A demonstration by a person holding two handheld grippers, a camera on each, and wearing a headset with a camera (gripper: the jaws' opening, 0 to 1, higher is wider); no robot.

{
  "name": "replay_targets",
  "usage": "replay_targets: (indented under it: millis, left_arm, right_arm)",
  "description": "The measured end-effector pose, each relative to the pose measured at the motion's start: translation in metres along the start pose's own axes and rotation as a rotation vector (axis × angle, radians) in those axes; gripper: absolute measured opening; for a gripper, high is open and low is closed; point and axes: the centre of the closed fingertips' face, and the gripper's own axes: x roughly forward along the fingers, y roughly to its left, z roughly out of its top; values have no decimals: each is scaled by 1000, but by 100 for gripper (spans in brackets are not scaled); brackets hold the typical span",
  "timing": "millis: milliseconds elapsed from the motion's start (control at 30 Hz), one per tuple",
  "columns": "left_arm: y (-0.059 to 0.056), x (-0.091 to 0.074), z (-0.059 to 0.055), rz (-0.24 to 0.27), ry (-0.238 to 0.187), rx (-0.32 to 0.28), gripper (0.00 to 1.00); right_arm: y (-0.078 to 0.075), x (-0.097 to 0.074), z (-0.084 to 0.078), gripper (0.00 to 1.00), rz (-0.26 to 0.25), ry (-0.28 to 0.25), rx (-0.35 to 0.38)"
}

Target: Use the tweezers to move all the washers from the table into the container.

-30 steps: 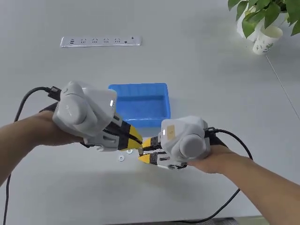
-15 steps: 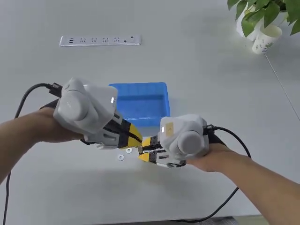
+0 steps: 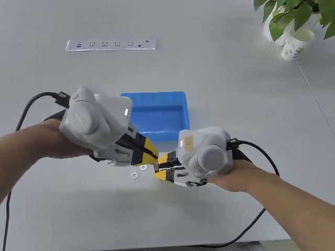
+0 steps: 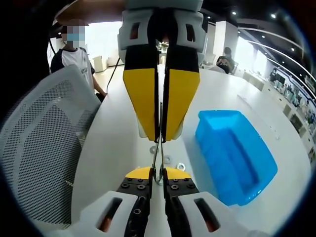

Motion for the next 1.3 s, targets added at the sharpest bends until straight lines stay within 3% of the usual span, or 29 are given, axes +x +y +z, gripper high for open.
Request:
replay_targets:
  millis: [633, 1033, 1300]
  left_arm:
    - [2, -20, 11, -2, -18, -12, 5]
    - [11, -34, 24, 0, -16, -2, 5]
    - [24, -44, 32, 6, -13, 13, 5]
  right_arm:
    - [-2, -10, 21, 9, -2, -24, -18]
    - [-12, -22, 36, 9, -5, -31, -36]
    - [-26, -29, 46, 9, -27, -42, -43]
